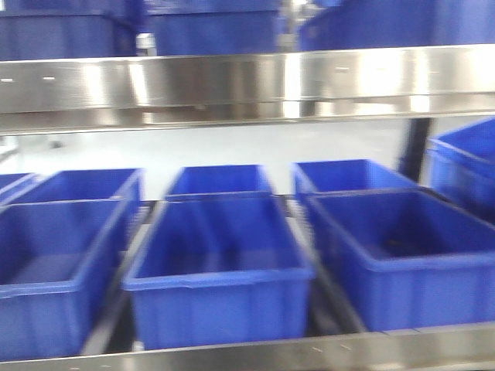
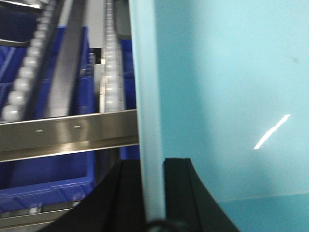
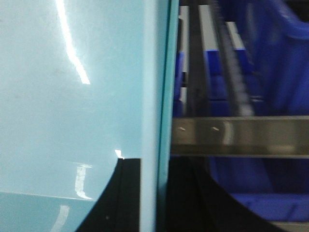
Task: Move two blue bins to right shelf middle
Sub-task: 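Drive the base away from the shelf carrying the teal bin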
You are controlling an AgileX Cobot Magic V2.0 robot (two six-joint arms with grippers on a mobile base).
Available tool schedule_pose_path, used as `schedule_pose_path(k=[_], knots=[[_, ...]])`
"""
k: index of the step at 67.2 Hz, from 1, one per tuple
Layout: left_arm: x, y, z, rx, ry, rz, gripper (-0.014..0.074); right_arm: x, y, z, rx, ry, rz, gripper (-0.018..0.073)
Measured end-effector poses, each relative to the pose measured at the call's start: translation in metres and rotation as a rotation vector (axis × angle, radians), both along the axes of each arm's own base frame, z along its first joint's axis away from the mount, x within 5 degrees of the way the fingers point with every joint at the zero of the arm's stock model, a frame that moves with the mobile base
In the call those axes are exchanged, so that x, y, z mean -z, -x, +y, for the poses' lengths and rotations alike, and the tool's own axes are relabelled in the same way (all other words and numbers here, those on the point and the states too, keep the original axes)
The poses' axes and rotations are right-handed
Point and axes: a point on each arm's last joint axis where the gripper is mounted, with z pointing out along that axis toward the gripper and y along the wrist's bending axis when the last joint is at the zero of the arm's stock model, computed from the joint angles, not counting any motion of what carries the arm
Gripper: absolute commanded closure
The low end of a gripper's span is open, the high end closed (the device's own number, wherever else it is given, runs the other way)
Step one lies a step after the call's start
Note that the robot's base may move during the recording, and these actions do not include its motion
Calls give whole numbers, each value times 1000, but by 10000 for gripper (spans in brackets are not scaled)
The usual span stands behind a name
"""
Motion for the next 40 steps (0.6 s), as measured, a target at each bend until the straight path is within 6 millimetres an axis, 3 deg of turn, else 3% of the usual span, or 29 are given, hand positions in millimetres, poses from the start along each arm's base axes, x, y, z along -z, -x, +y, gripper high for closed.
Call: schedule_pose_path(k=[40], knots=[[0, 0, 0, 1, 1, -3, 707, 0, 0, 0, -1, -1, -4, 724]])
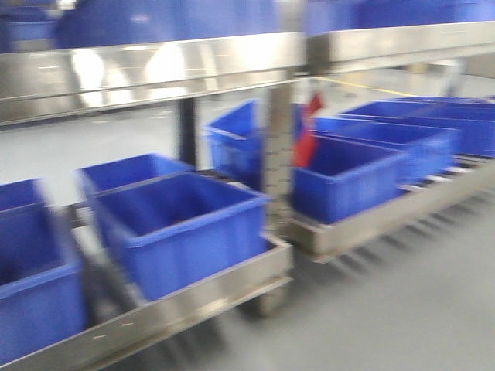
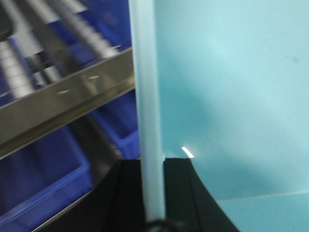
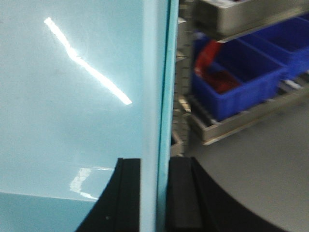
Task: Move two blue bins to right shelf middle
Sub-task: 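Drive the base away from the shelf carrying the teal bin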
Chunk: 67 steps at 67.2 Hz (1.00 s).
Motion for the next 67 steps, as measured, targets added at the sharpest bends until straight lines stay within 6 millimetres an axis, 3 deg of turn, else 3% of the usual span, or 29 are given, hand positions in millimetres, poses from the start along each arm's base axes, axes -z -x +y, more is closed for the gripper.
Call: schedule_pose_path(k=[67], knots=[[0, 0, 0, 0, 0, 0, 707, 0, 0, 0, 1, 2, -1, 724]])
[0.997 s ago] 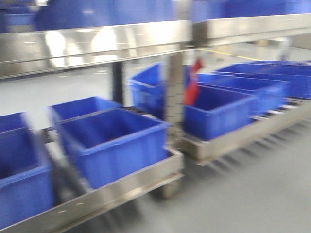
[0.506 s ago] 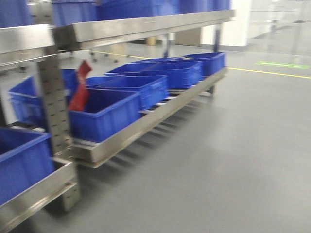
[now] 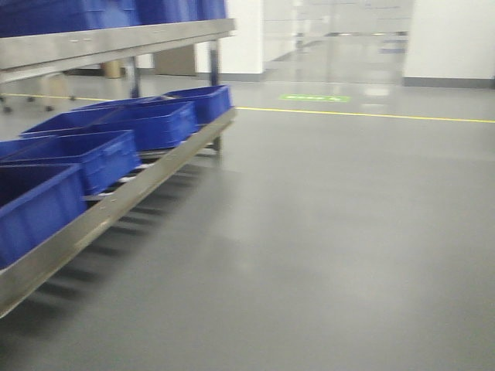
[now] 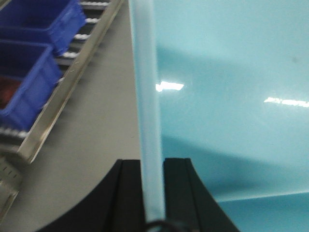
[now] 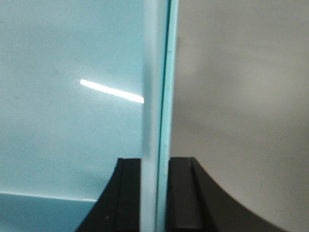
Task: Move two blue bins to right shelf middle
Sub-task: 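Drive the base away from the shelf carrying the teal bin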
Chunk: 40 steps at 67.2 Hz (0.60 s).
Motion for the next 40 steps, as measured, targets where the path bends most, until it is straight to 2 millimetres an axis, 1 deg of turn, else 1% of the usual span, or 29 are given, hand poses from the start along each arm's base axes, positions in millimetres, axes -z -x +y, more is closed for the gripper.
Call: schedule_pose_path(k=[40], knots=[[0, 0, 0, 0, 0, 0, 707, 0, 0, 0, 1, -1, 0, 724]])
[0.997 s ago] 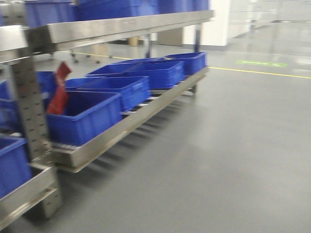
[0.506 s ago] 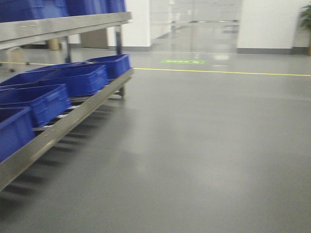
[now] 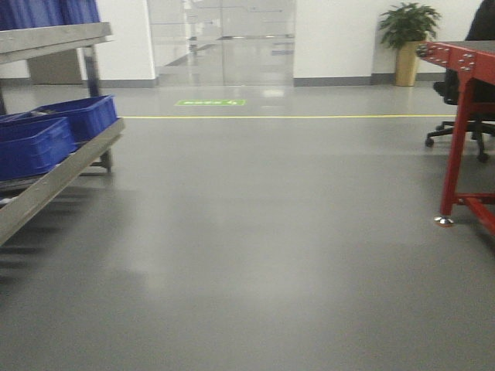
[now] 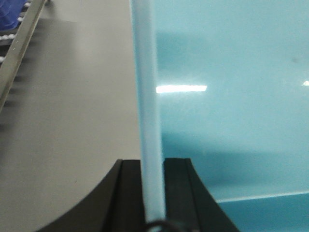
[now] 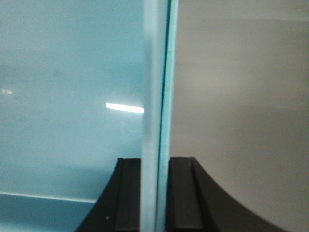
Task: Move two blue bins to right shelf middle
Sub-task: 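Drive the base away from the shelf carrying the teal bin, then turn and drive the base up to the other shelf holding the bin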
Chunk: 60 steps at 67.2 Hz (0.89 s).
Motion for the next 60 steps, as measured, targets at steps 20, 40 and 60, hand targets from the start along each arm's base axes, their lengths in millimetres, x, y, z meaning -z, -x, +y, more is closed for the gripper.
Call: schedule_pose_path(k=[20, 40, 60], knots=[[0, 0, 0, 0, 0, 0, 707, 0, 0, 0, 1, 2, -1, 724], [0, 0, 0, 0, 0, 0, 707, 0, 0, 0, 1, 2, -1, 724], [0, 0, 0, 0, 0, 0, 707, 0, 0, 0, 0, 1, -3, 724]])
